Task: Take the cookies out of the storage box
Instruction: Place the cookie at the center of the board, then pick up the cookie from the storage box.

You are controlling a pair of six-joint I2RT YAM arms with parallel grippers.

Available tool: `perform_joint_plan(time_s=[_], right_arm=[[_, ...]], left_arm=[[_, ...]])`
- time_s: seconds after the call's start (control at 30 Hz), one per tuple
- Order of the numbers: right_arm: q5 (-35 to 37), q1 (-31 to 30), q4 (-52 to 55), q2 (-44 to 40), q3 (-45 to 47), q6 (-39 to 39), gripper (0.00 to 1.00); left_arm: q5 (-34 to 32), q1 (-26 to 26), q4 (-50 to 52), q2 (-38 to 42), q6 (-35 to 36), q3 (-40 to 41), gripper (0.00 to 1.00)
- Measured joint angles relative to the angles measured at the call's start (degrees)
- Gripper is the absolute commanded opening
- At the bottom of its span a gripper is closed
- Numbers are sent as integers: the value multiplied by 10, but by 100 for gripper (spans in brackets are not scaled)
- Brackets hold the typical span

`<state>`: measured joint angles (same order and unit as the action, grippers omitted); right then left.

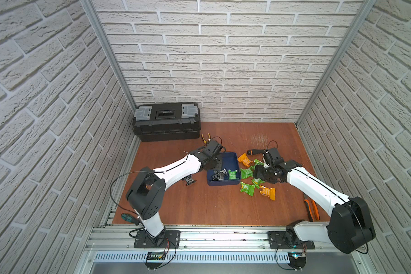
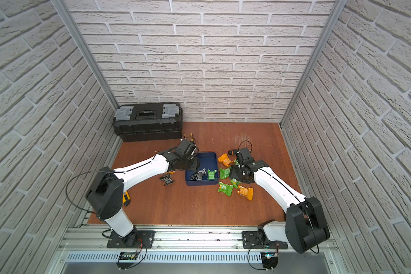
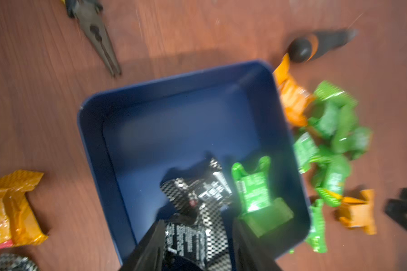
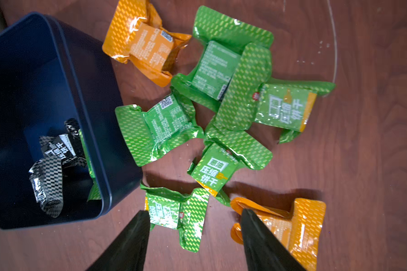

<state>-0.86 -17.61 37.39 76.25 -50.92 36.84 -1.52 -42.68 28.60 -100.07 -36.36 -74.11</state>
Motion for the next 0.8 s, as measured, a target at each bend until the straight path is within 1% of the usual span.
perform_joint_plan(time_s=[0.1,0.27,0.57,0.8], right_arm=[[-4,-3,-1,3,0,0,67],[-4,-4,-7,3,2,0,67],[-6,-4,-14,3,7,0,67],[-13,-4,-24,6,9,3,67]], left_arm=[[-14,-21,51,-34,15,-49,58],[-17,-40,86,-50,23,-62,63],[4,-26,92,-79,21,-62,69],[24,-23,91,-92,21,-62,71]])
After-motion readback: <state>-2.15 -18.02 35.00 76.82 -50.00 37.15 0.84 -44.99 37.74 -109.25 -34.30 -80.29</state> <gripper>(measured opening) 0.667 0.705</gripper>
